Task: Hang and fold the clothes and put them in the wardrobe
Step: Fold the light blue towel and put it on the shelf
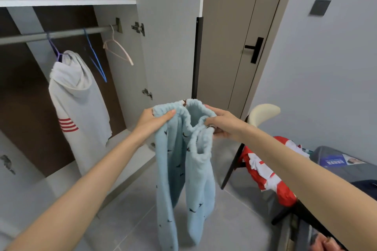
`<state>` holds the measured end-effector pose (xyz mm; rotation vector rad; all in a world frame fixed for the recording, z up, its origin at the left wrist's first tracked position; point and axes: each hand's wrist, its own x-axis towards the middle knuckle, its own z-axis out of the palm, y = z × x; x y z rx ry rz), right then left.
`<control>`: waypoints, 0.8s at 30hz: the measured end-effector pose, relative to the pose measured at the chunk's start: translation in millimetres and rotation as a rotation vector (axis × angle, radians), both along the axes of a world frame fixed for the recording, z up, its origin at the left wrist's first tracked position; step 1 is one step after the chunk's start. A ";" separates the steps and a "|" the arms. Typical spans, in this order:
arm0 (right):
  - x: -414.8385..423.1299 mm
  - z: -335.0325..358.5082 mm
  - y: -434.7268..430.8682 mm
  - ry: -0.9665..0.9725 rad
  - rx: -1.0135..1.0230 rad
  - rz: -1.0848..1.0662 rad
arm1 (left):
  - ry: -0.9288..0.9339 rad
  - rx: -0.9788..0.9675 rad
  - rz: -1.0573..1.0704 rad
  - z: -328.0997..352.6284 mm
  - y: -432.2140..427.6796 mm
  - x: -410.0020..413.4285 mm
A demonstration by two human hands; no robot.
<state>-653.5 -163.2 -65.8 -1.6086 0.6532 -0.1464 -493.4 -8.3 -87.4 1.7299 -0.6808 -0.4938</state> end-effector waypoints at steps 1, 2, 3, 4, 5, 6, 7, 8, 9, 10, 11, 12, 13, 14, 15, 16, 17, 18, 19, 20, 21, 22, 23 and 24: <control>6.0 -2.3 6.1 -0.026 -0.008 -0.031 | 0.038 -0.007 -0.012 -1.8 -2.1 -2.4; 11.2 -4.1 11.2 -0.053 -0.008 -0.062 | 0.064 -0.009 -0.030 -4.1 -3.8 -4.9; 15.7 -5.8 14.5 -0.078 0.004 -0.097 | 0.072 -0.010 -0.048 -6.7 -5.3 -7.1; 19.2 -7.3 15.9 -0.104 0.031 -0.135 | 0.063 -0.008 -0.067 -8.9 -6.3 -9.7; 21.8 -8.3 16.2 -0.130 0.064 -0.171 | 0.049 -0.001 -0.088 -10.1 -6.9 -12.4; 23.2 -9.1 15.3 -0.155 0.095 -0.202 | 0.039 0.009 -0.113 -10.1 -6.9 -14.9; 23.7 -9.6 13.7 -0.176 0.116 -0.230 | 0.041 0.017 -0.148 -8.9 -6.9 -16.6; 23.8 -10.0 11.8 -0.191 0.128 -0.254 | 0.056 0.022 -0.199 -7.5 -6.4 -17.7; 23.5 -10.5 10.4 -0.205 0.136 -0.275 | 0.086 0.025 -0.268 -6.1 -5.6 -18.6; 23.2 -10.6 9.0 -0.221 0.151 -0.290 | 0.122 0.019 -0.348 -5.3 -4.1 -19.7; 23.0 -10.4 7.3 -0.237 0.180 -0.299 | 0.130 0.018 -0.424 -5.8 -3.2 -20.8; 22.4 -9.8 5.4 -0.251 0.224 -0.300 | 0.100 0.022 -0.478 -6.6 -2.4 -23.9; 21.3 -8.3 3.6 -0.261 0.273 -0.296 | 0.032 0.039 -0.488 -9.0 -2.9 -26.9; 19.1 -6.7 1.6 -0.270 0.311 -0.286 | -0.051 0.053 -0.444 -13.1 -4.8 -29.8; 16.8 -5.3 -0.9 -0.272 0.326 -0.273 | -0.120 0.051 -0.362 -17.4 -8.3 -33.1; 13.1 -4.1 -4.2 -0.264 0.318 -0.256 | -0.161 0.024 -0.269 -20.2 -11.8 -36.2; 8.8 -2.3 -7.4 -0.236 0.288 -0.236 | -0.193 -0.007 -0.177 -21.7 -15.0 -38.8; 3.8 0.0 -9.9 -0.183 0.234 -0.207 | -0.218 -0.020 -0.102 -22.4 -17.1 -40.8; -1.8 1.9 -12.1 -0.095 0.126 -0.158 | -0.230 -0.021 -0.065 -22.5 -18.6 -42.5; -7.7 3.3 -14.7 0.020 -0.046 -0.090 | -0.229 -0.025 -0.071 -23.2 -19.1 -44.2; -13.0 4.2 -18.4 0.150 -0.250 -0.011 | -0.219 -0.030 -0.110 -24.3 -19.2 -45.9; -17.5 3.6 -22.6 0.268 -0.428 0.072 | -0.216 -0.033 -0.162 -25.2 -18.2 -49.1; -20.4 0.3 -27.3 0.362 -0.550 0.156 | -0.228 -0.031 -0.219 -25.8 -16.6 -52.7; -23.0 -5.8 -31.7 0.425 -0.623 0.222 | -0.251 -0.024 -0.272 -26.5 -15.0 -56.2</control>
